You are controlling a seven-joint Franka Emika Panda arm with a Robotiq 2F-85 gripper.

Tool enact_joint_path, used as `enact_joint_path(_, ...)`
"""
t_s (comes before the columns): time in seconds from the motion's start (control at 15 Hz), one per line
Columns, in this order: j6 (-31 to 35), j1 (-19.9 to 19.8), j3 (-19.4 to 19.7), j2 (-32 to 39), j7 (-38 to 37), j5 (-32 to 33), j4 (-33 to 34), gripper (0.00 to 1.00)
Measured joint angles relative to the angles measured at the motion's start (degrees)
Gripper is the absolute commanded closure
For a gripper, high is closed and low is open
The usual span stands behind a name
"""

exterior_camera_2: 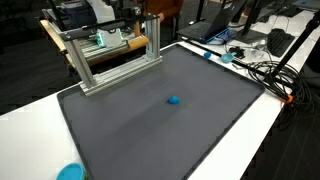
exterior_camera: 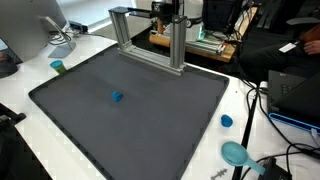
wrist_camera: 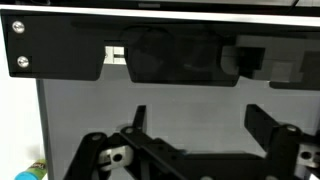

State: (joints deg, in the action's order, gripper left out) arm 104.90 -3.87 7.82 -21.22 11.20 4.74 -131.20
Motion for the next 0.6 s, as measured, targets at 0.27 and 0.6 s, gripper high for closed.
enact_joint_path(0.27, 1.42, 0.40, -1.18, -7.02, 0.06, 0.00, -4.68, 0.00)
enact_joint_path(0.6, 4.83, 0.42, -2.26, -7.42, -2.10, 0.03, -5.52, 0.00)
